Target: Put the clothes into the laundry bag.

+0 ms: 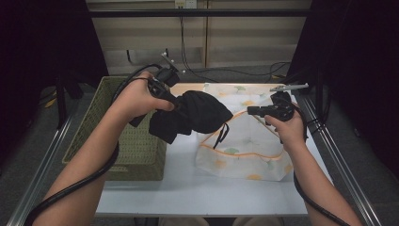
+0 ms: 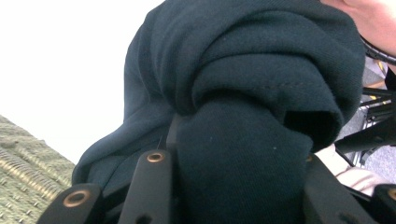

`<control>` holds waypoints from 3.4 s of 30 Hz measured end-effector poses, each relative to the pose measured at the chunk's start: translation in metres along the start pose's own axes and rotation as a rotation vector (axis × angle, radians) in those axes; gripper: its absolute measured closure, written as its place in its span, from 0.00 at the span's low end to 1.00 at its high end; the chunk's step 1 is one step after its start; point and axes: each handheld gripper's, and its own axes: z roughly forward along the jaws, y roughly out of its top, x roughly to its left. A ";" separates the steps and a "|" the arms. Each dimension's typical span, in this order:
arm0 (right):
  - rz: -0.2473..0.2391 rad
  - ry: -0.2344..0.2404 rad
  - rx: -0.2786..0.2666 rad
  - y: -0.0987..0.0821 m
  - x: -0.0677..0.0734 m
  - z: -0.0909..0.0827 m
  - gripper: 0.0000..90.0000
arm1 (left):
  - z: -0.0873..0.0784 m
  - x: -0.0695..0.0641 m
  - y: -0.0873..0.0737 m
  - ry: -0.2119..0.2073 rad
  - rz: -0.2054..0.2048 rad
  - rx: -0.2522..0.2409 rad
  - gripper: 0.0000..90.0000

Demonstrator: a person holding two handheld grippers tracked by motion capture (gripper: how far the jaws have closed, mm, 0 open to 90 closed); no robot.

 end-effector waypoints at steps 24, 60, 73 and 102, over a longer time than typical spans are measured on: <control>-0.005 -0.003 0.001 0.002 0.002 0.002 1.00 | 0.035 -0.002 -0.005 -0.028 0.010 -0.010 0.74; -0.008 0.002 0.009 0.001 0.007 0.007 1.00 | 0.076 -0.014 -0.009 -0.042 0.034 -0.009 0.74; -0.009 0.011 0.005 0.002 0.009 0.010 1.00 | 0.090 -0.022 -0.005 -0.069 0.045 -0.020 0.74; 0.001 0.014 -0.001 0.004 0.009 0.010 1.00 | 0.114 -0.030 -0.009 -0.141 0.051 -0.039 0.74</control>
